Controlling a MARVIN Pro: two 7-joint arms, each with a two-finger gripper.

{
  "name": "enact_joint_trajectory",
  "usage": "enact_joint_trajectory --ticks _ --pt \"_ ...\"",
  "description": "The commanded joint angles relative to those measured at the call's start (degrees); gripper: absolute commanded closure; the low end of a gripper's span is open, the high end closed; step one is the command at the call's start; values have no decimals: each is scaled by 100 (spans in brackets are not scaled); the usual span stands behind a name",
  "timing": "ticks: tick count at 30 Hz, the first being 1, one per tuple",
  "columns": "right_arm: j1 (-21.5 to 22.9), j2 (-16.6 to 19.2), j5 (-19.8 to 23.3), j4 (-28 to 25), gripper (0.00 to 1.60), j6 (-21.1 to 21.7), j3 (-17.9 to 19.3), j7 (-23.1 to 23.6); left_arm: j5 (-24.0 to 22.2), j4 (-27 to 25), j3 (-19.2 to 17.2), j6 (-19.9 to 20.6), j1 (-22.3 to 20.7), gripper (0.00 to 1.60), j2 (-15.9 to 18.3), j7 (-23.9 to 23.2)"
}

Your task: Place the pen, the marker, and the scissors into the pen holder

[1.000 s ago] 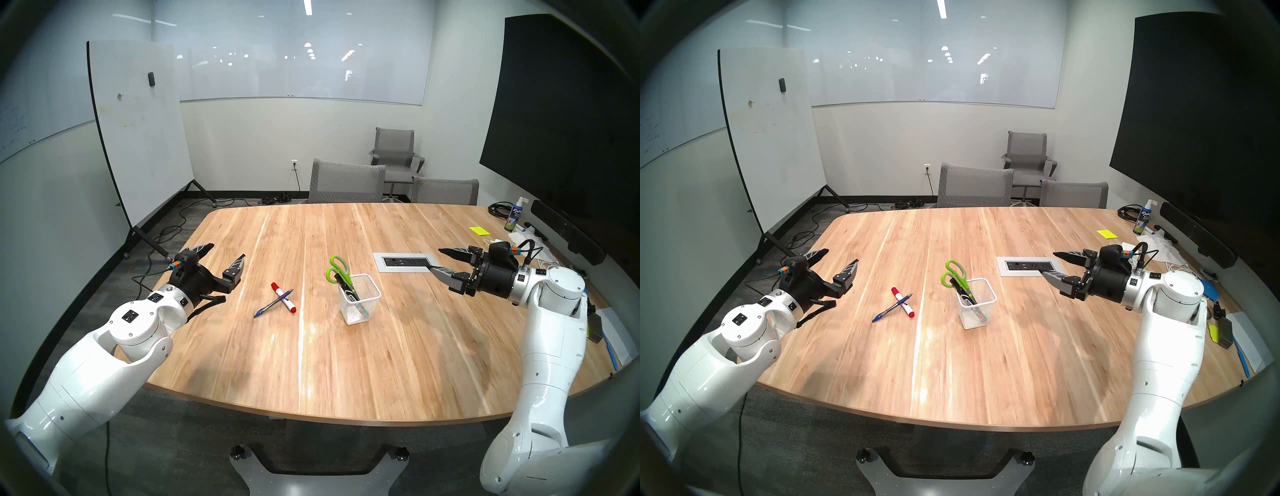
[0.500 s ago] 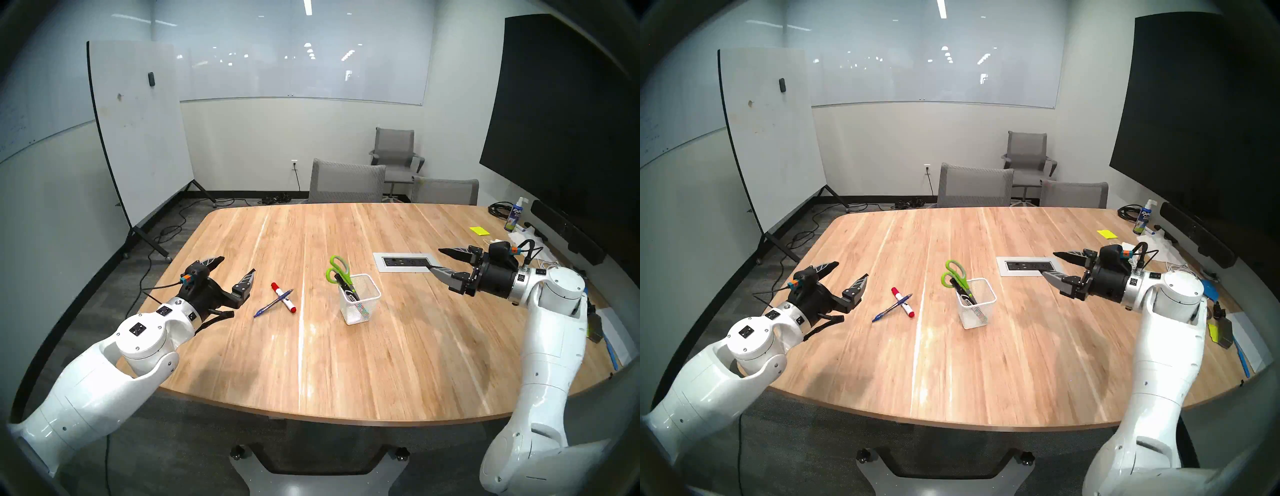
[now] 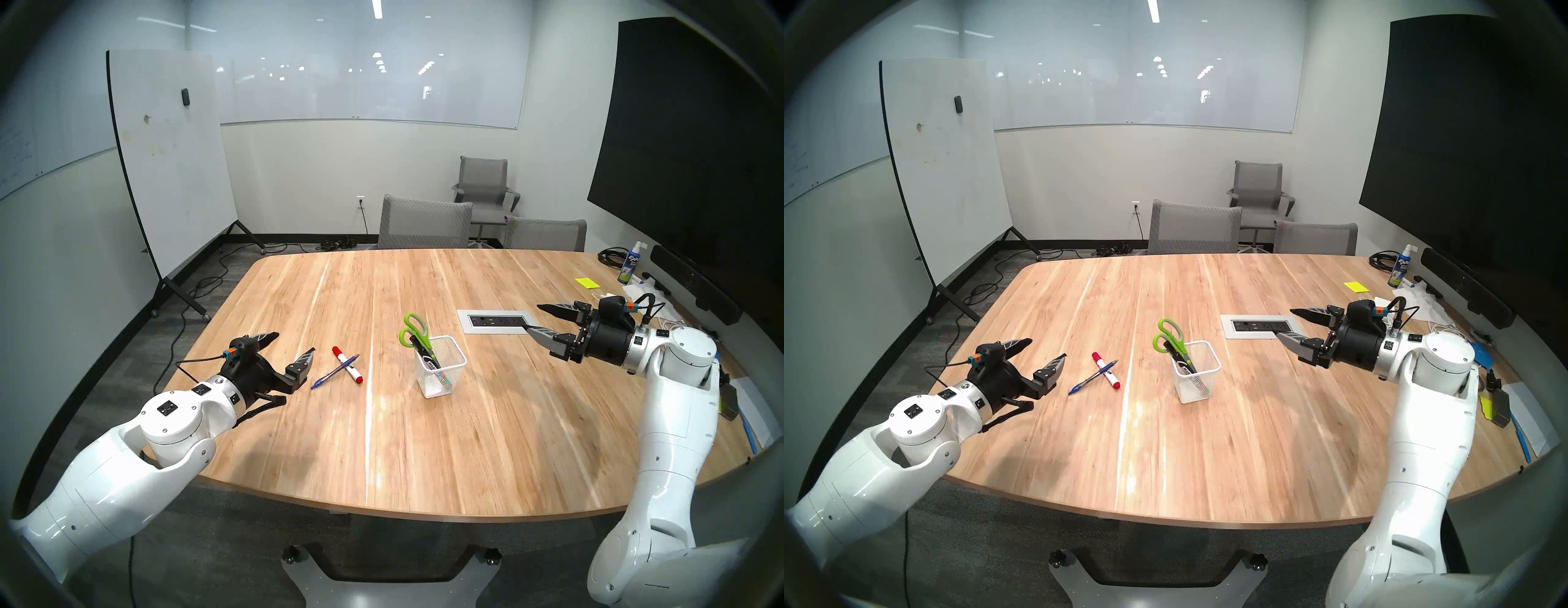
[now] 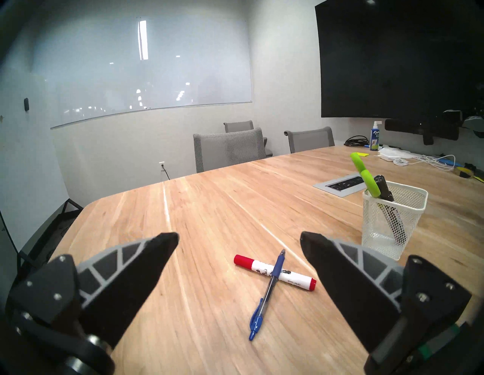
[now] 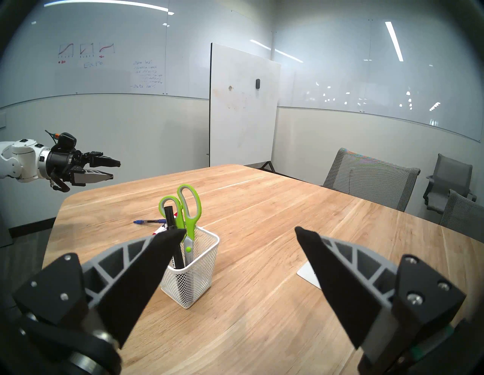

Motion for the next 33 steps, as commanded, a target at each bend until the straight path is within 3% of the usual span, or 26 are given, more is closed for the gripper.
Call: enact_joint_trajectory --ticks 1,15,33 --pt "90 7 36 -102 0 3 -11 -8 -116 191 28 107 -336 0 -69 -203" --pt "92 5 32 -99 0 1 -8 -8 -301 647 159 611 -921 0 -141 -676" --pt "94 1 27 -101 0 1 -5 -8 -73 818 462 1367 -1364 0 -89 -903"
